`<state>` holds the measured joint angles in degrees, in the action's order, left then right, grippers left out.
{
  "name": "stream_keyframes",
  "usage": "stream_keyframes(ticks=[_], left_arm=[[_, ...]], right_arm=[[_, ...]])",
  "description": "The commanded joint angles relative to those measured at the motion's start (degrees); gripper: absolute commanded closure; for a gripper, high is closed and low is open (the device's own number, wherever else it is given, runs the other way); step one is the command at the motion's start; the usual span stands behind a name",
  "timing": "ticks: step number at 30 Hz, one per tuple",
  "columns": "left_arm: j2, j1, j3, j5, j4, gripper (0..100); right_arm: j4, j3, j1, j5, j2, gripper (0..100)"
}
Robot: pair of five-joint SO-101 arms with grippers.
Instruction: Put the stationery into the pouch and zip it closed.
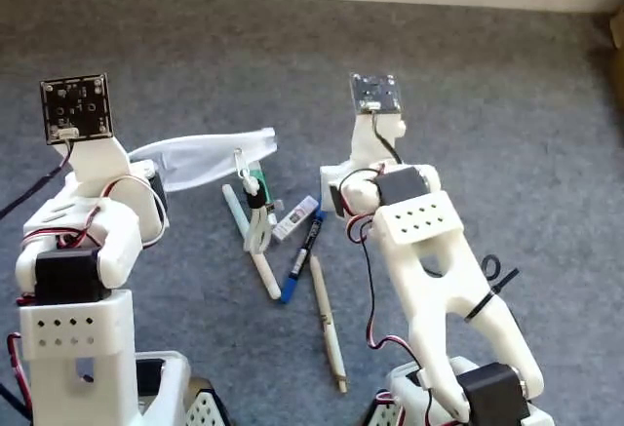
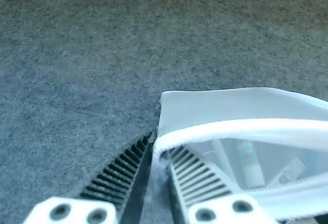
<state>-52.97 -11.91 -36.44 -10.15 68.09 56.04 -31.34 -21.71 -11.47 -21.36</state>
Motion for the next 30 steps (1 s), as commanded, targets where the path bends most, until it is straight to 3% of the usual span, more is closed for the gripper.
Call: stream_keyframes(ticks=[1, 11, 19, 30], left_arm=[[1.0, -1.9, -0.5, -0.9, -0.5, 99], [1.0, -3.0, -0.6, -0.9, -0.5, 99], [1.0, -5.3, -0.5, -0.9, -0.5, 99], [1.0, -6.3, -0.6, -0.9, -0.4, 99]], right_arm=[[-1.5, 1.2, -0.7, -1.4, -0.2, 76.7], [-7.3, -1.4, -3.0, -1.7, 2.9, 76.7], [-7.3, 2.8, -4.4, -11.5, 13.4, 76.5], [-7.6, 9.6, -4.4, -11.6, 23.8, 76.5]])
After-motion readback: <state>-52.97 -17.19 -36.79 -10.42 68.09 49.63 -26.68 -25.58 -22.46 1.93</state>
